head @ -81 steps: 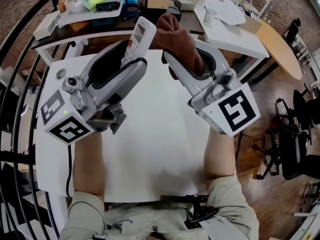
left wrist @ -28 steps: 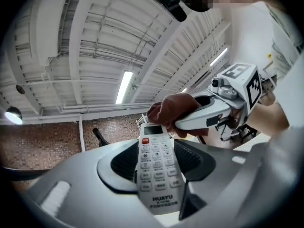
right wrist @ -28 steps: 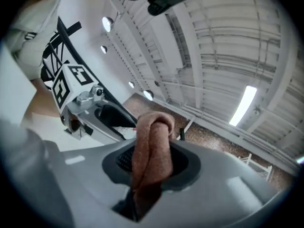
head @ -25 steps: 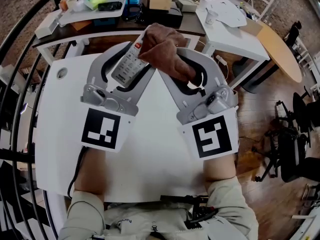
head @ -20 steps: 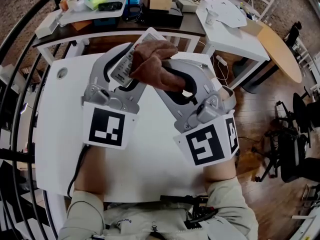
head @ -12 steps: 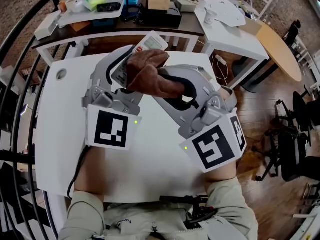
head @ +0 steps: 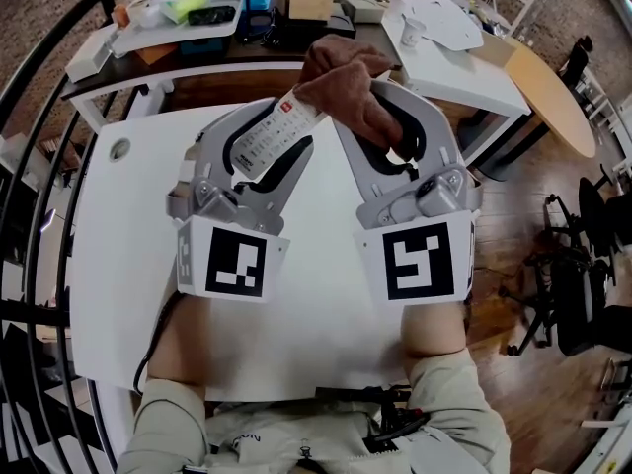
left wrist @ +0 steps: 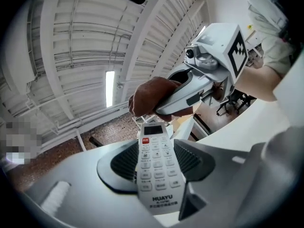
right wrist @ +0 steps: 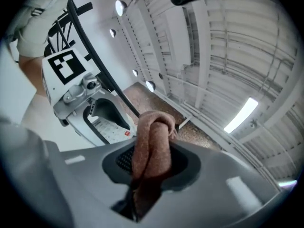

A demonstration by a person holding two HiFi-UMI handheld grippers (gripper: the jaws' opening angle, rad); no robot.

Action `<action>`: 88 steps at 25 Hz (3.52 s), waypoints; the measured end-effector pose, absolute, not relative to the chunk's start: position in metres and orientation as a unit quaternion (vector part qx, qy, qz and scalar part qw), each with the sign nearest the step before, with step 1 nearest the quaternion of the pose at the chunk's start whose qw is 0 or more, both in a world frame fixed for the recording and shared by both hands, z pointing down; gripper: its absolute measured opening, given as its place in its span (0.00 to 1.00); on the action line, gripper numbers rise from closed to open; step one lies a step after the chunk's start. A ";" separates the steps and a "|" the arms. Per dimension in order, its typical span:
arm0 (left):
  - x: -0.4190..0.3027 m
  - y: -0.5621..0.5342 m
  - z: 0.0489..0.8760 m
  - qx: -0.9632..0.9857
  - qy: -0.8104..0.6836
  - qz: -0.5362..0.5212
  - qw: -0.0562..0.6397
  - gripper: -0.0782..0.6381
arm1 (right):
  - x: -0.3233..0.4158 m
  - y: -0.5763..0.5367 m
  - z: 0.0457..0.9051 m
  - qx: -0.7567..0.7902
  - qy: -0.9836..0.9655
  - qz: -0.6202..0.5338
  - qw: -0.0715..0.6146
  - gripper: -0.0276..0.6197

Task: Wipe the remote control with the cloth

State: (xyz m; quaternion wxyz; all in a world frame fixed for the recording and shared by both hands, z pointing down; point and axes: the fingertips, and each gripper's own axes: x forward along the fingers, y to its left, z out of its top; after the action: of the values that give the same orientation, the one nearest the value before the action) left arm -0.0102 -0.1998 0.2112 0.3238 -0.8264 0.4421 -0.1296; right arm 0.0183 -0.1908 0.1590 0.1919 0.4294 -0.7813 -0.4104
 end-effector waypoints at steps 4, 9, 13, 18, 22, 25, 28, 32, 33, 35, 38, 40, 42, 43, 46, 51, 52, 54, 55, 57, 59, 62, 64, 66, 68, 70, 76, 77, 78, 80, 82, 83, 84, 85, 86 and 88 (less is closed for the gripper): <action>-0.006 -0.200 0.215 -0.817 0.441 -0.148 0.341 0.45 | 0.010 -0.197 0.174 0.417 -0.774 -0.417 0.231 0.19; -0.007 -0.205 0.220 -0.813 0.442 -0.163 0.342 0.45 | -0.013 -0.190 0.201 0.350 -0.791 -0.420 0.274 0.19; -0.009 -0.205 0.219 -0.818 0.441 -0.156 0.334 0.45 | -0.021 -0.179 0.205 0.308 -0.832 -0.387 0.253 0.19; -0.009 -0.203 0.216 -0.825 0.439 -0.146 0.325 0.45 | -0.024 -0.170 0.203 0.277 -0.859 -0.363 0.231 0.19; -0.012 -0.205 0.215 -0.829 0.442 -0.141 0.313 0.45 | -0.024 -0.165 0.190 0.264 -0.884 -0.341 0.180 0.19; -0.015 -0.203 0.206 -0.837 0.441 -0.120 0.302 0.45 | -0.010 -0.171 0.163 0.315 -0.896 -0.300 0.088 0.19; -0.024 -0.205 0.195 -0.843 0.453 -0.088 0.278 0.45 | 0.012 -0.183 0.141 0.369 -0.886 -0.279 0.021 0.19; -0.046 -0.213 0.186 -0.848 0.485 -0.031 0.211 0.45 | 0.039 -0.200 0.131 0.419 -0.871 -0.255 -0.025 0.19; -0.052 -0.215 0.186 -0.847 0.493 -0.024 0.196 0.45 | 0.044 -0.204 0.131 0.428 -0.869 -0.249 -0.029 0.19; -0.067 -0.222 0.188 -0.842 0.510 -0.013 0.175 0.45 | 0.050 -0.211 0.135 0.439 -0.866 -0.239 -0.026 0.19; -0.087 -0.230 0.190 -0.834 0.531 0.000 0.149 0.45 | 0.052 -0.220 0.141 0.446 -0.865 -0.228 -0.020 0.19; -0.096 -0.234 0.192 -0.831 0.540 0.009 0.131 0.45 | 0.052 -0.225 0.147 0.449 -0.865 -0.222 -0.014 0.19; -0.102 -0.238 0.196 -0.830 0.546 0.009 0.113 0.45 | 0.052 -0.230 0.153 0.451 -0.867 -0.214 -0.006 0.19; -0.104 -0.241 0.199 -0.830 0.548 0.006 0.104 0.45 | 0.052 -0.233 0.157 0.451 -0.868 -0.209 -0.002 0.19; -0.107 -0.248 0.209 -0.833 0.548 -0.002 0.081 0.45 | 0.052 -0.243 0.167 0.453 -0.871 -0.190 0.006 0.19; -0.110 -0.262 0.231 -0.834 0.549 -0.025 0.052 0.45 | 0.054 -0.260 0.187 0.459 -0.872 -0.167 0.031 0.19; -0.110 -0.265 0.237 -0.833 0.550 -0.031 0.044 0.45 | 0.054 -0.264 0.192 0.459 -0.873 -0.159 0.036 0.19; -0.111 -0.271 0.249 -0.833 0.551 -0.045 0.029 0.45 | 0.054 -0.271 0.202 0.458 -0.876 -0.145 0.048 0.19; -0.111 -0.274 0.254 -0.833 0.550 -0.051 0.022 0.45 | 0.054 -0.274 0.207 0.458 -0.876 -0.138 0.054 0.19; -0.111 -0.277 0.262 -0.833 0.550 -0.061 0.014 0.45 | 0.053 -0.279 0.218 0.457 -0.878 -0.127 0.068 0.19; -0.111 -0.279 0.267 -0.833 0.549 -0.068 0.010 0.45 | 0.052 -0.283 0.228 0.455 -0.879 -0.118 0.083 0.19; -0.112 -0.283 0.275 -0.832 0.549 -0.075 0.003 0.45 | 0.049 -0.291 0.247 0.449 -0.882 -0.099 0.105 0.19; -0.113 -0.287 0.283 -0.832 0.549 -0.082 -0.007 0.45 | 0.047 -0.297 0.262 0.445 -0.883 -0.085 0.120 0.19; -0.112 -0.291 0.293 -0.832 0.548 -0.091 -0.019 0.45 | 0.046 -0.303 0.277 0.442 -0.884 -0.071 0.134 0.19; -0.110 -0.293 0.302 -0.832 0.545 -0.101 -0.029 0.45 | 0.045 -0.307 0.290 0.440 -0.884 -0.059 0.149 0.19; -0.108 -0.296 0.312 -0.833 0.541 -0.112 -0.035 0.45 | 0.045 -0.311 0.304 0.439 -0.882 -0.048 0.164 0.19; -0.107 -0.303 0.342 -0.829 0.536 -0.149 -0.060 0.45 | 0.047 -0.321 0.341 0.433 -0.878 -0.010 0.203 0.19; -0.107 -0.304 0.347 -0.828 0.535 -0.155 -0.065 0.45 | 0.047 -0.322 0.345 0.431 -0.878 -0.005 0.208 0.19; -0.108 -0.305 0.351 -0.827 0.534 -0.160 -0.070 0.45 | 0.047 -0.322 0.349 0.429 -0.878 -0.001 0.212 0.19; -0.109 -0.307 0.359 -0.825 0.532 -0.171 -0.079 0.45 | 0.045 -0.323 0.357 0.425 -0.878 0.007 0.222 0.20; -0.110 -0.309 0.366 -0.824 0.530 -0.182 -0.088 0.45 | 0.044 -0.324 0.365 0.421 -0.876 0.016 0.234 0.20; -0.109 -0.309 0.370 -0.823 0.528 -0.188 -0.092 0.45 | 0.044 -0.324 0.370 0.419 -0.875 0.019 0.240 0.20; -0.109 -0.309 0.374 -0.823 0.525 -0.193 -0.095 0.45 | 0.044 -0.324 0.374 0.418 -0.874 0.022 0.247 0.20; -0.109 -0.310 0.377 -0.823 0.524 -0.198 -0.097 0.45 | 0.044 -0.324 0.378 0.418 -0.872 0.025 0.253 0.20; -0.109 -0.310 0.380 -0.821 0.524 -0.203 -0.098 0.45 | 0.045 -0.325 0.382 0.418 -0.870 0.028 0.261 0.20; -0.110 -0.311 0.386 -0.818 0.524 -0.214 -0.100 0.45 | 0.046 -0.325 0.391 0.418 -0.865 0.036 0.277 0.20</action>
State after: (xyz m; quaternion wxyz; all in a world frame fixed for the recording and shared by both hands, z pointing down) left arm -0.1105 -0.3109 0.3858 -0.1003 -0.8181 0.5242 -0.2139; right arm 0.0465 -0.3247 0.3910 0.2768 0.4177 -0.8646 0.0359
